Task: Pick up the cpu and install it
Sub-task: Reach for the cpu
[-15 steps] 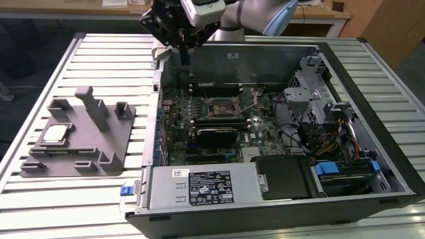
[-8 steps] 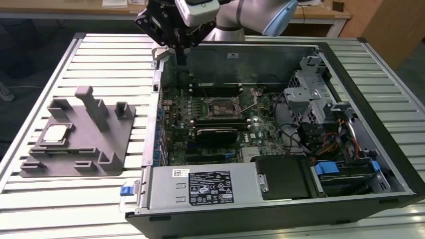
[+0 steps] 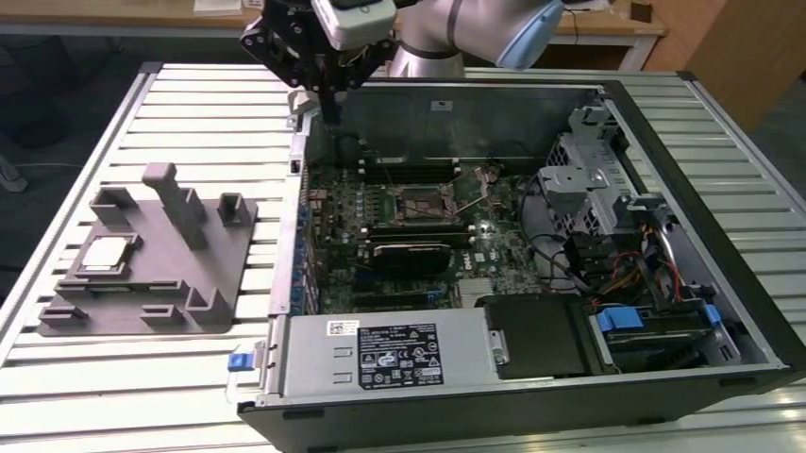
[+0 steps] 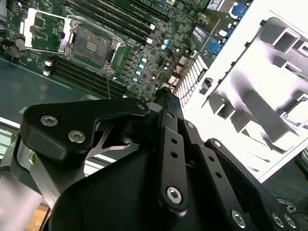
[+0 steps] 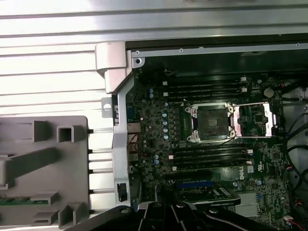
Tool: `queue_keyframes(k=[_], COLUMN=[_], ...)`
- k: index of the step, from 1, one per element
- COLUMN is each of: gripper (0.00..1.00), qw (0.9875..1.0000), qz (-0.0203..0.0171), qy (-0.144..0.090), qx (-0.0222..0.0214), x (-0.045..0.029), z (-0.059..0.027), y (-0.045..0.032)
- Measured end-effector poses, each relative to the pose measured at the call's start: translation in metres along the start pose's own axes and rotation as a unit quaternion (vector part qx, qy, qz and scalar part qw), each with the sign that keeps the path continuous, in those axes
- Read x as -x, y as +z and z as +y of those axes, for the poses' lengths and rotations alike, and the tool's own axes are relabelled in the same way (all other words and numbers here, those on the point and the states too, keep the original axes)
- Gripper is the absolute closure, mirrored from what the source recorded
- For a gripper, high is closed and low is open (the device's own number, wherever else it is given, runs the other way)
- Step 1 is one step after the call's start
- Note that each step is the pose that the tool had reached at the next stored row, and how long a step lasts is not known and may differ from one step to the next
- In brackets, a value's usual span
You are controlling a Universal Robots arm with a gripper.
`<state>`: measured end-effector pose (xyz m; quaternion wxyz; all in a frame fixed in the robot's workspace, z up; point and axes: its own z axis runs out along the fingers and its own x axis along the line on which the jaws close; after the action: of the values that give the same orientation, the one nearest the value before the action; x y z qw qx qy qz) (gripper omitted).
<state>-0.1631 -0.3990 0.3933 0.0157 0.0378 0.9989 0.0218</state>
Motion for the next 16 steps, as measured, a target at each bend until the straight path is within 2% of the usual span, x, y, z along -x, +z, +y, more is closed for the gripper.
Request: queue_keyframes(k=[16], gripper=[0.89], qw=[1.0000], qz=[-0.0032], qy=[0.000], qx=[0.0003], x=[-0.0249], z=[-0.0019], y=[-0.0008])
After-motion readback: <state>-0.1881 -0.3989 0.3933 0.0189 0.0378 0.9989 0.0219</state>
